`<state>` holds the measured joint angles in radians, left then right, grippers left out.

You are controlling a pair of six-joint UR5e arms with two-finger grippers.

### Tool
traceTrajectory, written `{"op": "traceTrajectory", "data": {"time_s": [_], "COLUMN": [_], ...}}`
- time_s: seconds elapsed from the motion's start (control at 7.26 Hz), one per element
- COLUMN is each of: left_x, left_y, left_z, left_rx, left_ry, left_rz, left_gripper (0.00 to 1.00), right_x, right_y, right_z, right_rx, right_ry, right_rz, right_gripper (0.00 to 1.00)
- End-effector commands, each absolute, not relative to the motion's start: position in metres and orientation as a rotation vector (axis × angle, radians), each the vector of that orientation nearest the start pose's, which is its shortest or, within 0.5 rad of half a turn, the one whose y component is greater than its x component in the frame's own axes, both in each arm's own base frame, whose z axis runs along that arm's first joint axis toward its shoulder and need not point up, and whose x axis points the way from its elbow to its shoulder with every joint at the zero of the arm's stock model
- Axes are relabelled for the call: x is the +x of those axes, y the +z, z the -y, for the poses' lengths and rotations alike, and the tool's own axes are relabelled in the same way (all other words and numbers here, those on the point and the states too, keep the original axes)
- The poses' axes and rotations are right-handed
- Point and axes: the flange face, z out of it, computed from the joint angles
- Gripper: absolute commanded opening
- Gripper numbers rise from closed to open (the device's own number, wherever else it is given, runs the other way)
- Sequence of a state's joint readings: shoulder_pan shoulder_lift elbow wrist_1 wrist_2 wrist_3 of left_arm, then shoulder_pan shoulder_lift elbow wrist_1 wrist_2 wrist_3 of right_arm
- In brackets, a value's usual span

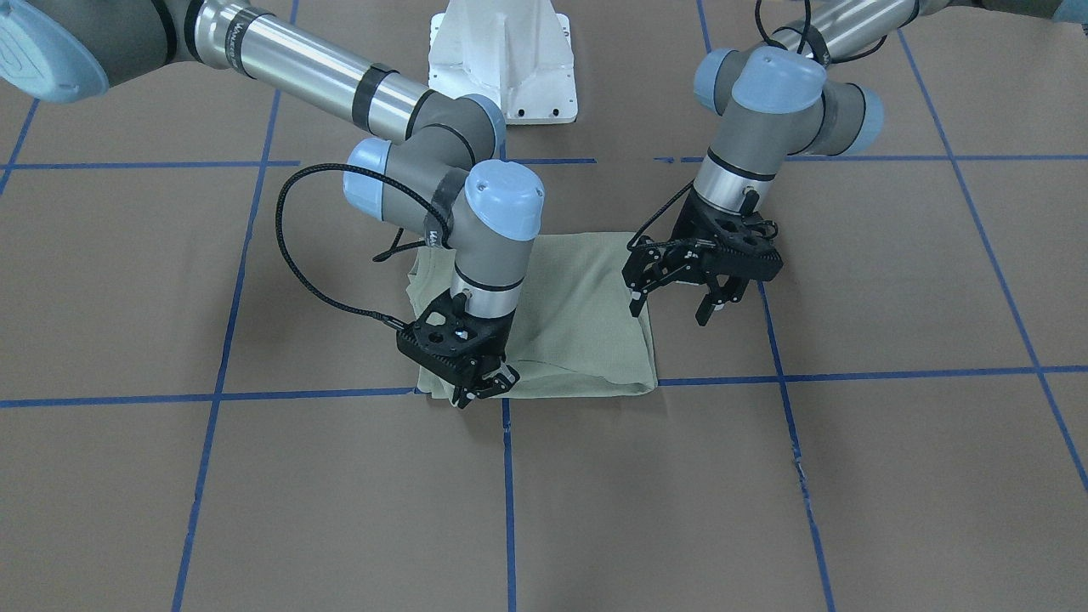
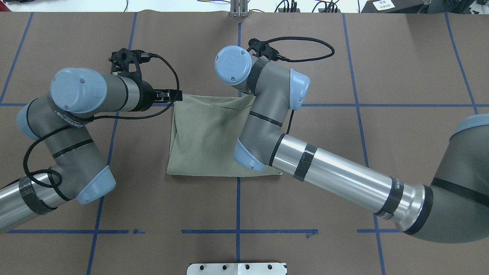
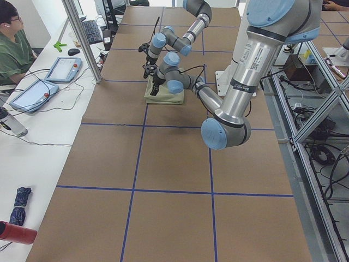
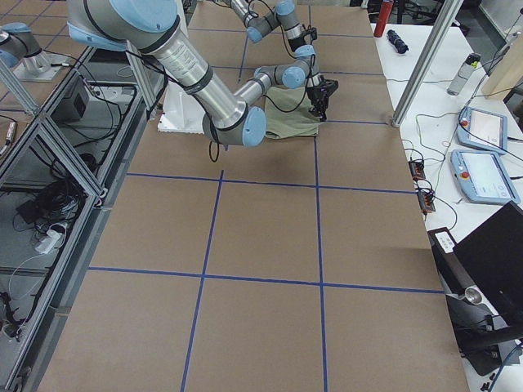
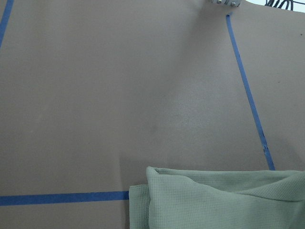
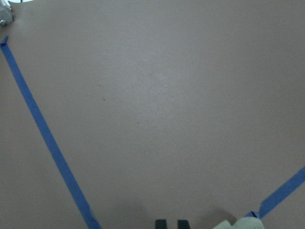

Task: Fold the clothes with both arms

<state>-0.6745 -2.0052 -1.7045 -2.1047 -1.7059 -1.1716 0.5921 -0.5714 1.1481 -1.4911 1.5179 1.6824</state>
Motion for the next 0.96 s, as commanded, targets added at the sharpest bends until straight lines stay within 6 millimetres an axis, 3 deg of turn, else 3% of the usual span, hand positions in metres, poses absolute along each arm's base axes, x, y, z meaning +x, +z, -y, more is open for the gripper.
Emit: {"op": "traceTrajectory", "data": {"time_s": [0.0, 0.28, 0.41, 0.55, 0.83], "left_x": [0.444, 0.466, 0.491, 0.509, 0.520], "left_y": [0.309, 0.323, 0.325, 0.314, 0.316], "left_z": [0.499, 0.508, 0.493, 0.485, 0.487], "left_rx": [0.431, 0.408, 0.389, 0.373, 0.369], "left_ry": [-0.168, -0.163, -0.126, -0.102, -0.101], "left_rz": [-0.969, -0.931, -0.921, -0.916, -0.875], "left_gripper": [1.00, 1.00, 1.00, 1.00, 1.00], "right_x": [-0.581, -0.510, -0.492, -0.483, -0.483], "right_y": [0.180, 0.169, 0.186, 0.191, 0.190], "right_z": [0.593, 0.612, 0.608, 0.605, 0.605], "right_rx": [0.224, 0.148, 0.158, 0.166, 0.167], "right_ry": [0.562, 0.425, 0.370, 0.365, 0.365], "right_rz": [0.670, 0.773, 0.778, 0.782, 0.783], "right_gripper": [1.00, 1.00, 1.00, 1.00, 1.00]}}
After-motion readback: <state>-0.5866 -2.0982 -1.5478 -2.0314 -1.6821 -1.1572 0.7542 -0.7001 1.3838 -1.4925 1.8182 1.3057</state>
